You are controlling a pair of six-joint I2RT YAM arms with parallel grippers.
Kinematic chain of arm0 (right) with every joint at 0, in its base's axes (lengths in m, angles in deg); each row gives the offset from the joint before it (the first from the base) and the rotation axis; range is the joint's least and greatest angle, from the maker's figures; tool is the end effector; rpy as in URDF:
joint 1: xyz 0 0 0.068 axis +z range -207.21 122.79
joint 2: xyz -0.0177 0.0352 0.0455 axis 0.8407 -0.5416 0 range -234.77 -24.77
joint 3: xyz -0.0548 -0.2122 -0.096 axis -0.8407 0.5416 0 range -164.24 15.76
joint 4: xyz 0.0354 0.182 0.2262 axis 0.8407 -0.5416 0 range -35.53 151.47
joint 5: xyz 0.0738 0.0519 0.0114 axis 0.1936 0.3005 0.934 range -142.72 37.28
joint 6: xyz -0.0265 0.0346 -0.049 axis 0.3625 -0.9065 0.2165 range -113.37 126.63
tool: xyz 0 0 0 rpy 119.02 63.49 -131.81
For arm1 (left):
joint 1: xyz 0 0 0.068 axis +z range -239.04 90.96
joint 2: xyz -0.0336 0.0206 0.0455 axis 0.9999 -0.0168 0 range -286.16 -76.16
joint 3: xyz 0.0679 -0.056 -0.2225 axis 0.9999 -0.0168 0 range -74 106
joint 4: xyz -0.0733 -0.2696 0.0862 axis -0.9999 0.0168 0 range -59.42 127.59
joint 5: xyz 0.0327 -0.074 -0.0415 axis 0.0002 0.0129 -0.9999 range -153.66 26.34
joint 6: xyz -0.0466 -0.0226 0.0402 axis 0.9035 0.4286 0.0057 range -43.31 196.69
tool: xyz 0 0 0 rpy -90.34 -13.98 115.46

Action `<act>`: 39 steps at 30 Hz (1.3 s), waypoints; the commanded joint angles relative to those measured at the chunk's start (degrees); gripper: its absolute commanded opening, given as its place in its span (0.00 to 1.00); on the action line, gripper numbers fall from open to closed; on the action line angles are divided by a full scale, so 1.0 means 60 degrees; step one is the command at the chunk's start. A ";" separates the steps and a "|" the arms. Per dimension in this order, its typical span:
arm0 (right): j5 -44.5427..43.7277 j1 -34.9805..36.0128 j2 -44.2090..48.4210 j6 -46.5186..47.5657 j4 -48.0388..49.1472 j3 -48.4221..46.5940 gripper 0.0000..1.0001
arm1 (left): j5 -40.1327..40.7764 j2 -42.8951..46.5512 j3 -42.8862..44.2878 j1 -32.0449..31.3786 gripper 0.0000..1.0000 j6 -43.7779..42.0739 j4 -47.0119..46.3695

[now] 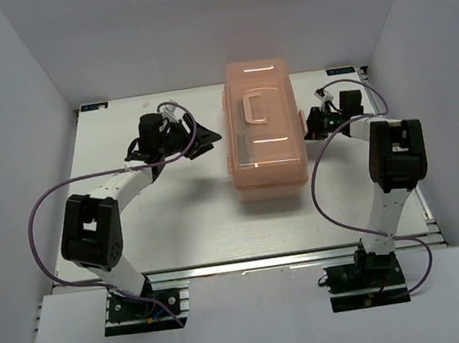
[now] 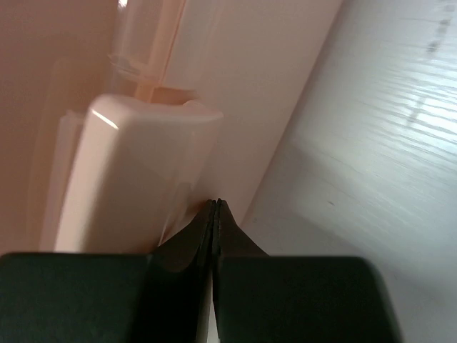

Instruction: Sort the tools into containers

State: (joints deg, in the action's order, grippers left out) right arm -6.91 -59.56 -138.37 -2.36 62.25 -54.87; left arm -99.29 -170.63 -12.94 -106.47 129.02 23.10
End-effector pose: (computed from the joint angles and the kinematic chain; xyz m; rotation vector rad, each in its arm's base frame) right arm 0.4386 0.0189 0.1042 -0.1907 2.2090 0.9750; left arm 0.3794 -0.1507 0.1884 -0.2356 2.2107 -1.3545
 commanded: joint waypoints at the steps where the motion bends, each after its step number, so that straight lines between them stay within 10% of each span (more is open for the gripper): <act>1: 0.2704 0.0157 -0.0299 0.0035 0.0425 -0.0591 0.00 | -0.0242 -0.0030 0.0516 -0.0127 0.67 -0.0110 0.0003; 14: 0.5930 0.0157 -0.0944 -0.4867 0.6645 0.0213 0.00 | -0.0462 -0.0571 0.1132 -0.0391 0.67 -0.0080 0.0017; 21: 0.5945 0.0186 -0.2072 -1.2706 1.6199 0.0815 0.00 | -0.0608 -0.0996 0.1834 -0.0449 0.67 -0.0212 0.0266; 39: 0.6370 0.0216 -0.2394 -1.2844 1.6075 0.0288 0.00 | -0.0520 -0.1686 0.2919 -0.0713 0.67 -0.0651 0.1160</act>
State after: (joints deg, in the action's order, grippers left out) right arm 29.91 -60.54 -154.68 -79.30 132.04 -49.06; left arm -99.88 -179.99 2.93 -107.32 125.77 27.80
